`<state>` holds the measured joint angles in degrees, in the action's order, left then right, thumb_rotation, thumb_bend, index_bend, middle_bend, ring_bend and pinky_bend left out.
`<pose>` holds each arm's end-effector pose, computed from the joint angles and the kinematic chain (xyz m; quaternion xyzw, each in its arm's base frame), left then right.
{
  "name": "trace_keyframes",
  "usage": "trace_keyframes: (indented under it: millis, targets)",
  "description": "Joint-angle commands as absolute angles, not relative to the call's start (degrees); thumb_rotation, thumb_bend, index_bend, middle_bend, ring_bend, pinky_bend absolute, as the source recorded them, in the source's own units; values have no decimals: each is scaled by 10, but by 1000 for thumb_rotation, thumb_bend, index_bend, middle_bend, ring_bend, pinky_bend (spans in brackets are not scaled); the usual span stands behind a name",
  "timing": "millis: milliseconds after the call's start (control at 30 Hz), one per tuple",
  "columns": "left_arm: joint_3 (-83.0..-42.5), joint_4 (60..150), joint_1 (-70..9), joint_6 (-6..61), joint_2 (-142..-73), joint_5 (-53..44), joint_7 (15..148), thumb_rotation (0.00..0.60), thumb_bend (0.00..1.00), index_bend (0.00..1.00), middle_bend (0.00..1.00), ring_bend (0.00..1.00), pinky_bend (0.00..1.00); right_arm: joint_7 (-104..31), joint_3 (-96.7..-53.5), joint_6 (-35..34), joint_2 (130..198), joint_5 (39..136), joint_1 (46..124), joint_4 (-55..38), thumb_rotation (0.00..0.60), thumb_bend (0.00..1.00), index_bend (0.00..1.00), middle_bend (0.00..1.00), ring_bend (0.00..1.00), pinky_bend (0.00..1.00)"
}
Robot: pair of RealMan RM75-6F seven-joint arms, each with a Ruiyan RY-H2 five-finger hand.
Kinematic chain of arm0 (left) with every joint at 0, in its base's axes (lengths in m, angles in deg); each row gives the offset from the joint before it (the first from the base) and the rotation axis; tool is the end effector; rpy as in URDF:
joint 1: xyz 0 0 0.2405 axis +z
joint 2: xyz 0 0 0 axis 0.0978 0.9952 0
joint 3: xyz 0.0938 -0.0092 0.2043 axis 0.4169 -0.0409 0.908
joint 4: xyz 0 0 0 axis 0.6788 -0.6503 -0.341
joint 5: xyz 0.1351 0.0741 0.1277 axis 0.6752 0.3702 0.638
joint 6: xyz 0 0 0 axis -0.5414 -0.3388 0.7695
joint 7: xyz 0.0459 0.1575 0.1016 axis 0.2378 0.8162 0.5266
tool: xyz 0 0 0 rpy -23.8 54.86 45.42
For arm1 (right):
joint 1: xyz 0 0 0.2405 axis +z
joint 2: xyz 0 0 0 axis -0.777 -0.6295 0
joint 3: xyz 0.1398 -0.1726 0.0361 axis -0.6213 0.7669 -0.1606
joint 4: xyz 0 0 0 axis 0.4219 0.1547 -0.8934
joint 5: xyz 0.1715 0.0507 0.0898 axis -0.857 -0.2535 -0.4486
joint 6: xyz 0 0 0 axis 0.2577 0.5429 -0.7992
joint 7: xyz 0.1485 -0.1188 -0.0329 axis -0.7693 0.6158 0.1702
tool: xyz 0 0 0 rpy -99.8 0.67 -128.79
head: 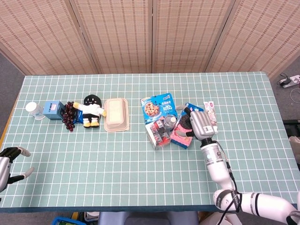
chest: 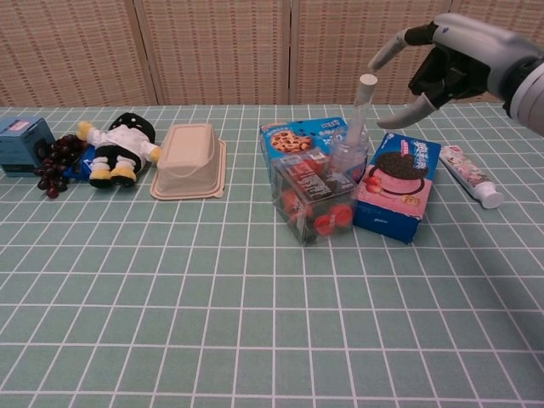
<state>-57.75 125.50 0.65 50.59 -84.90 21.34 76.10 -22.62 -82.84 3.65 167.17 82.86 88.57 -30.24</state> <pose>-0.2726 0.2286 0.1804 -0.5856 -0.3745 -0.4181 0.5848 -0.1004 -0.3688 0.0401 0.5790 -0.4771 0.5018 0.4305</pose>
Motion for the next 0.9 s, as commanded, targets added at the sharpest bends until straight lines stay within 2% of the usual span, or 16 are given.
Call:
trace_keyframes:
  millis: [33, 900]
  targets:
    - [-579, 1256, 8, 509, -848, 212, 758, 600, 137, 561, 427, 350, 526, -259, -836, 27, 1692, 834, 884, -273, 600, 78, 318, 1000, 1000, 1000]
    - [-580, 1263, 14, 519, -836, 216, 740, 600, 137, 561, 427, 350, 526, -309, -856, -12, 1772, 828, 911, -166, 600, 181, 409, 1000, 1000, 1000]
